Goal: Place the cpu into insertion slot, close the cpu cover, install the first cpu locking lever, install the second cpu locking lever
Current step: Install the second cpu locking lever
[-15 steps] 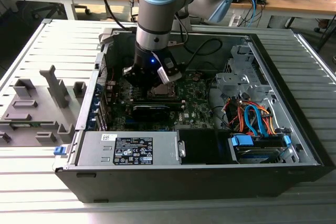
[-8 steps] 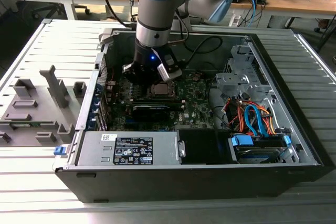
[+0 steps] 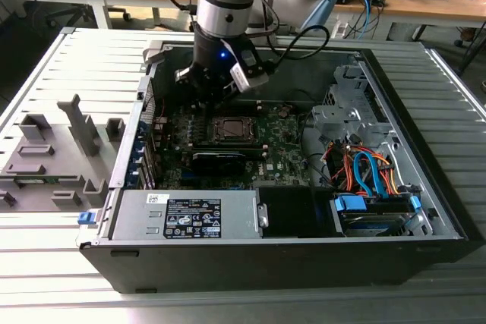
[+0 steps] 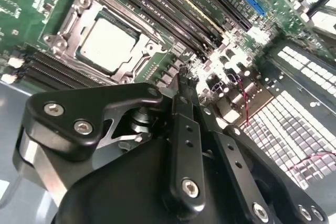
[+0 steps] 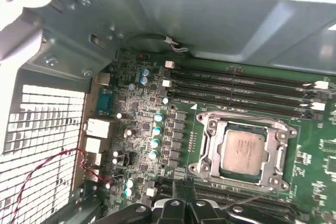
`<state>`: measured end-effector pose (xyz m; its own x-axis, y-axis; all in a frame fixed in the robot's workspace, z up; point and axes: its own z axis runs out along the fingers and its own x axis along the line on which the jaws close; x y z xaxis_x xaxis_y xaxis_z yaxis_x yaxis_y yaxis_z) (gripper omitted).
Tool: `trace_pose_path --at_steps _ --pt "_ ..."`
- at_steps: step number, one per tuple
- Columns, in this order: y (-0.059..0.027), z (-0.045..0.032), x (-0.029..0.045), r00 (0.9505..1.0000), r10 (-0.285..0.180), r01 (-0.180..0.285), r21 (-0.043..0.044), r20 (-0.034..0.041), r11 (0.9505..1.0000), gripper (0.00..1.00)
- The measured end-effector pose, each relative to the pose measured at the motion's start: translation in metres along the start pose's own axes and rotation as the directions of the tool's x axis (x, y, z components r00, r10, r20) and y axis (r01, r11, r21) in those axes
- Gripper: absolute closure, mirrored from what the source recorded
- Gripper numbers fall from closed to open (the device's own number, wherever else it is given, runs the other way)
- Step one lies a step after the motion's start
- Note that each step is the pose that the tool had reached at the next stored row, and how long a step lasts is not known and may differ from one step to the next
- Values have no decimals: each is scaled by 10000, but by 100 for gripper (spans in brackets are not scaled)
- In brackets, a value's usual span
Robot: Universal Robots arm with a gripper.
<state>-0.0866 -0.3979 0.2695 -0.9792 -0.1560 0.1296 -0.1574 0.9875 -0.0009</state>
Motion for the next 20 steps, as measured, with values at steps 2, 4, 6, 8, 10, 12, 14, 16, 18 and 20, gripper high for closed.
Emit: trace_pose_path --at_steps 2,4,6,8,10,12,14,16,18,20 --pt "-12 -11 -71 10000 -1 0 -13 -91 10000 89" --pt "-32 -27 -196 9994 -6 4 -52 -332 10000 89" --pt "-50 -37 -290 9986 -13 8 -84 -528 10000 89" --pt "-70 -36 -343 9980 -15 10 -86 -631 10000 89" --pt "-99 -31 -356 9979 -12 6 -84 -654 10000 89" --pt "-122 -23 -354 9978 43 -48 -72 -657 10000 89" --pt "-125 -14 -354 9975 231 -236 -67 -661 9997 89" --pt "-126 -6 -356 9967 468 -474 -68 -665 9989 89" --pt "-126 -6 -356 9963 548 -553 -52 -669 9985 89" --pt "-126 -6 -356 9962 550 -554 -51 -670 9984 89"
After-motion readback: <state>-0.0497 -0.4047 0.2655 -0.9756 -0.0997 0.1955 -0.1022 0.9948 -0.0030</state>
